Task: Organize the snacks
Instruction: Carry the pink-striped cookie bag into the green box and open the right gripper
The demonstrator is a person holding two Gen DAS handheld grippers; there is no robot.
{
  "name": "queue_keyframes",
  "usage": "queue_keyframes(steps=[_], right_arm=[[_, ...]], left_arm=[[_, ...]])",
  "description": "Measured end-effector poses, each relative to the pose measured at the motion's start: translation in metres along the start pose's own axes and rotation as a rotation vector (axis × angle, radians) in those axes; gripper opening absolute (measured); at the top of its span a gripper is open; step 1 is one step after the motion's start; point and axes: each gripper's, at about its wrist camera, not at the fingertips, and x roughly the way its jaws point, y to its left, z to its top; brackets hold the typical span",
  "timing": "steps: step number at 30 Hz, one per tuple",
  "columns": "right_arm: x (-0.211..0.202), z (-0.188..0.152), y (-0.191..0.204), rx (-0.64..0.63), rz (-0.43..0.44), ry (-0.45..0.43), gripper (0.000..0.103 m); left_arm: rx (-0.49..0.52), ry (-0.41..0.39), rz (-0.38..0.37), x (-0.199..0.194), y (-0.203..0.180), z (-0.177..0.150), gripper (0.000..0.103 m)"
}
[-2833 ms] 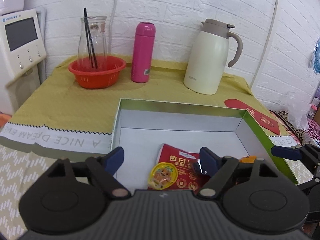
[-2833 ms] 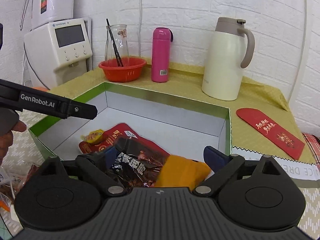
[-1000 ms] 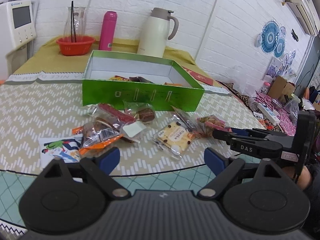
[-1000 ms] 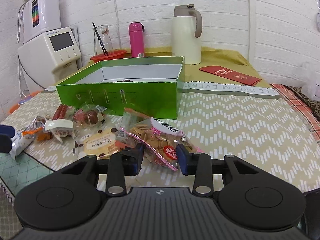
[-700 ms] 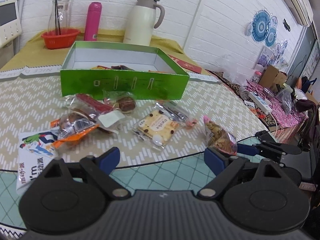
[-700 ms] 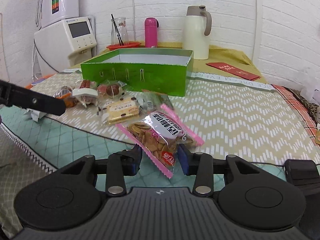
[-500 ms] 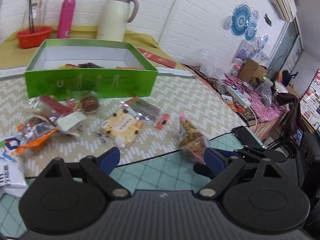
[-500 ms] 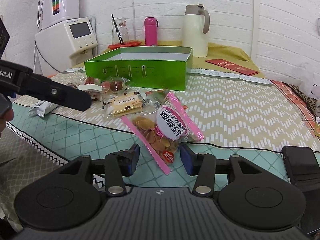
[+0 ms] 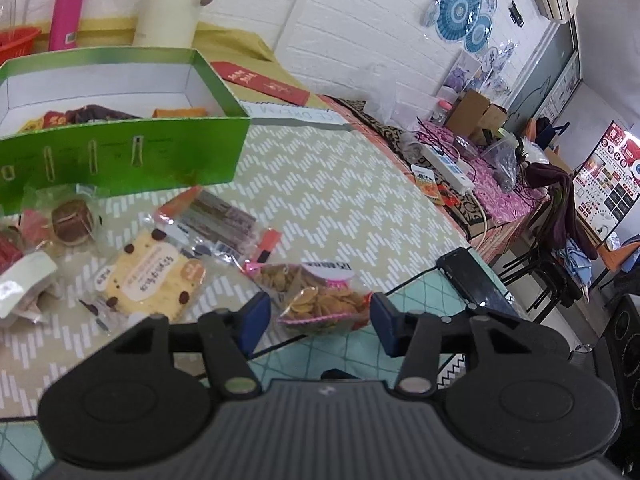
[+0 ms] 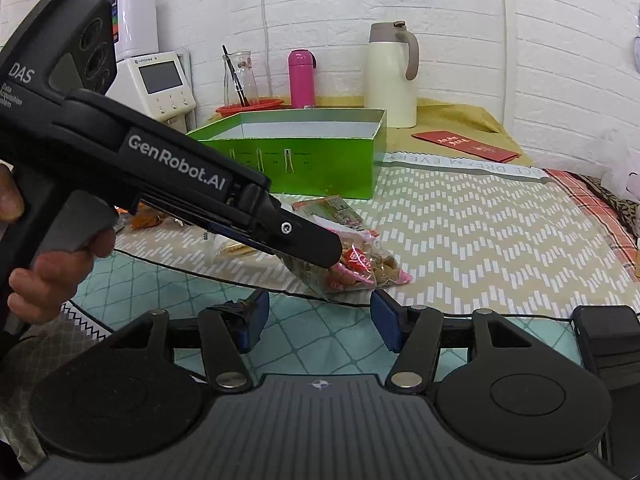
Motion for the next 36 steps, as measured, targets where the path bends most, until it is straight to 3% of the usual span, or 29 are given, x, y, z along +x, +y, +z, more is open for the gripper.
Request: queue_keyframes(steps=[6, 7, 8, 14, 21, 28, 36], right_arm=[[0.007, 0.008, -0.004, -0.002, -0.012, -0.023, 0.094], [0.009, 0.009, -0.004, -0.003, -0.013, -0.023, 0.092], [0.011, 0.010, -0.005, -0.001, -0.011, -0.023, 0.079], [0.009, 0.013, -0.008, 0.026, -0.006, -0.013, 0.067], [0.005, 0.051, 0.007, -0.054, 0.038, -0.109, 0.066], [0.025, 0.101, 0.021, -0.132, 0.092, -0.234, 0.066], [0.078, 0.134, 0.013, -0.114, 0.132, -0.249, 0.066]], left_arm=[[-0.010, -0.001, -0.006, 0.006, 0.006, 0.006, 0.051], [-0.003, 0.012, -0.012, 0.010, 0.006, 0.007, 0.044], [0.000, 0.024, -0.031, 0.013, 0.006, 0.006, 0.038], [0.013, -0.013, -0.037, 0.002, 0.003, 0.007, 0.026], [0.032, -0.147, -0.008, -0.043, 0.007, 0.030, 0.025], [0.029, -0.278, 0.040, -0.080, 0.031, 0.072, 0.024], [0.008, -0.293, 0.074, -0.065, 0.075, 0.112, 0.024]])
